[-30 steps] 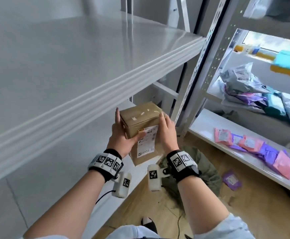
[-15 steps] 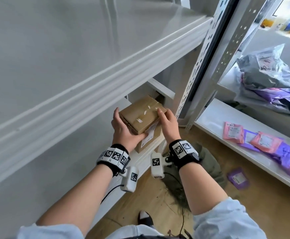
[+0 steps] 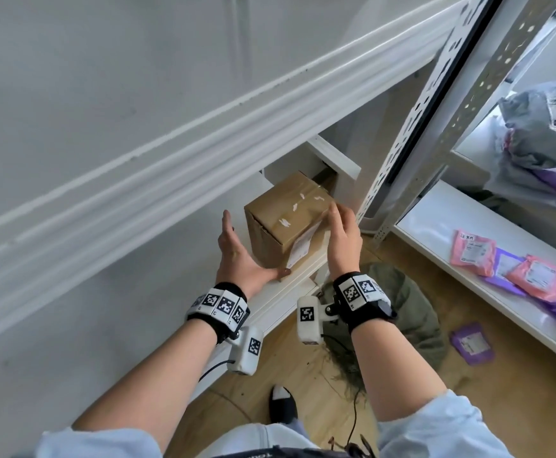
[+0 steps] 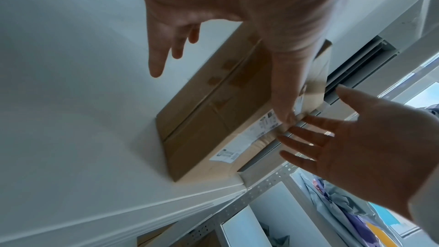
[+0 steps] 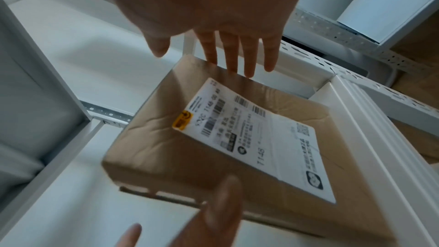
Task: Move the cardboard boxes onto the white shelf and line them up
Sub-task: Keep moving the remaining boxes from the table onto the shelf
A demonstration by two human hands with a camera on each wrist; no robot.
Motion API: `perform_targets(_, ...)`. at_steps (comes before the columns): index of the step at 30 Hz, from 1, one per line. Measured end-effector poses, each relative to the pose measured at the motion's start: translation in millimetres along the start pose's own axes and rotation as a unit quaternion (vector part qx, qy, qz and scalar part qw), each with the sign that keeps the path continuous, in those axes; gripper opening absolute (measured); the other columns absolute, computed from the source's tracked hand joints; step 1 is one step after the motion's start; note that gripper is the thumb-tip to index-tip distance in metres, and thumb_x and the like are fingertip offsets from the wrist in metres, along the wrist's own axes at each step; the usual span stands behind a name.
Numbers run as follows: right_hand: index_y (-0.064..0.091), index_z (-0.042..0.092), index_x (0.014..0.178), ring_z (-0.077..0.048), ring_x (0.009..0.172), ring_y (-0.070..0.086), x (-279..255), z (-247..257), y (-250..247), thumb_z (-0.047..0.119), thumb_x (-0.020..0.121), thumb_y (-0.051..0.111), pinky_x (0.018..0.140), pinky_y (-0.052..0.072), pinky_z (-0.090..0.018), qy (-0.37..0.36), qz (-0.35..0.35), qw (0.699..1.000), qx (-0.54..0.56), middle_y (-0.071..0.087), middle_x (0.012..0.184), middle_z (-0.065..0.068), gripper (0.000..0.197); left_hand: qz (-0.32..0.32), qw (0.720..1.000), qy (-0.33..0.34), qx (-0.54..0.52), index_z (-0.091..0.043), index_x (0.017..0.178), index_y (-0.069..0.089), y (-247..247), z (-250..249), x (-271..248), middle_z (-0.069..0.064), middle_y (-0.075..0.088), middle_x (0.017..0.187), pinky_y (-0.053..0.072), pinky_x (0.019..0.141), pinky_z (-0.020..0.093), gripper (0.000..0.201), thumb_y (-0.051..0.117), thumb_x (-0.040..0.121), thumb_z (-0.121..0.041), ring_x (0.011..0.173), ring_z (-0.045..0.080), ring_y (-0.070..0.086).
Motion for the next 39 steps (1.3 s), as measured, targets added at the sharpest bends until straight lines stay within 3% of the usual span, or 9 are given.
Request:
perform_targets(3,0.059,0.02,0.122,-0.008,0.106,0.059,-19.3,-7.6,-12.7,0.042,0.1,0.051,0.088,0.045,-0.018,0.015,-0.047,0.999,0.011,0.064,0.118,0.004,0.032,0.014,1.0,-0.013,0.024,-0.036,0.153,-0.008,-11.1,19.4,-14.1,0.008,0.022,0.157,0.036,0.112,0.039,0.144,0.096,0.053,-0.042,0.141,0.023,0.034)
perform_targets(5,0.059,0.019,0.122,-0.009,0.106,0.059,-36.0,-7.8,-18.4,0.042,0.1,0.05,0.088,0.043,-0.02,0.01,-0.071,0.997,-0.006,0.063,0.116,0.004,0.033,0.025,0.999,-0.016,0.039,-0.029,0.154,0.014,-20.2,30.8,-25.1,0.002,0.032,0.153,0.036,0.112,0.038,0.122,0.092,0.061,-0.044,0.139,0.02,0.037)
perform_targets(8,0.058,0.014,0.124,-0.009,0.104,0.057,-65.5,-5.2,-15.9,0.039,0.102,0.047,0.088,0.042,-0.023,-0.008,-0.076,0.997,-0.031,0.063,0.118,0.002,0.035,0.033,0.997,0.004,0.067,-0.026,0.142,0.045,-38.7,42.8,-45.2,-0.004,0.049,0.141,0.041,0.107,0.034,0.086,0.086,0.069,-0.046,0.13,0.017,0.047)
perform_targets(10,0.059,0.013,0.126,-0.01,0.105,0.057,-82.6,-1.9,-11.3,0.041,0.1,0.05,0.092,0.047,-0.029,-0.028,-0.067,0.996,-0.055,0.063,0.118,0.002,0.039,0.033,0.996,0.021,0.083,-0.024,0.135,0.053,-49.2,46.8,-57.9,-0.004,0.055,0.135,0.042,0.103,0.03,0.074,0.085,0.072,-0.045,0.124,0.017,0.052)
perform_targets(13,0.058,0.015,0.126,-0.015,0.113,0.059,-128.9,4.4,4.3,0.043,0.096,0.056,0.1,0.049,-0.043,-0.06,-0.053,0.992,-0.099,0.062,0.123,0.002,0.041,0.029,0.994,0.045,0.1,-0.024,0.132,0.057,-78.1,63.0,-91.9,-0.004,0.059,0.13,0.044,0.103,0.032,0.068,0.083,0.073,-0.045,0.121,0.016,0.055)
perform_targets(15,0.057,0.015,0.126,-0.017,0.116,0.057,-166.7,11.8,16.7,0.036,0.096,0.059,0.101,0.048,-0.044,-0.084,-0.046,0.987,-0.132,0.061,0.125,0.001,0.037,0.028,0.992,0.06,0.109,-0.025,0.131,0.057,-98.7,79.5,-116.6,-0.005,0.06,0.129,0.045,0.102,0.033,0.066,0.082,0.074,-0.047,0.12,0.016,0.055)
perform_targets(26,0.056,0.011,0.127,-0.017,0.117,0.054,-398.2,31.1,89.0,0.026,0.095,0.062,0.098,0.042,-0.029,-0.161,-0.025,0.962,-0.218,0.058,0.127,-0.003,0.036,0.06,0.992,0.064,0.088,-0.025,0.132,0.055,-216.6,196.5,-253.4,-0.006,0.062,0.125,0.047,0.1,0.035,0.065,0.079,0.077,-0.049,0.118,0.014,0.056)
perform_targets(32,0.054,0.014,0.13,-0.017,0.118,0.054,-496.7,29.1,117.9,0.027,0.095,0.062,0.1,0.045,-0.035,-0.163,0.015,0.96,-0.226,0.057,0.129,-0.002,0.037,0.032,0.997,0.034,0.06,-0.027,0.13,0.057,-278.2,250.3,-325.8,-0.008,0.063,0.12,0.047,0.096,0.032,0.063,0.079,0.077,-0.05,0.115,0.013,0.057)
perform_targets(39,0.055,0.013,0.129,-0.017,0.115,0.055,-589.2,11.4,173.4,0.025,0.094,0.063,0.091,0.038,-0.024,-0.205,0.105,0.948,-0.219,0.059,0.127,-0.003,0.037,-0.039,0.998,-0.022,0.047,-0.029,0.128,0.057,-338.9,320.4,-414.1,-0.01,0.063,0.117,0.046,0.095,0.03,0.06,0.08,0.076,-0.049,0.112,0.012,0.057)
Point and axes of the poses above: each hand's wrist, its own x-axis towards the middle knuckle, its own y-axis out of the palm, z = x × y, the point moved 10 cm from there along x, towards the middle knuckle
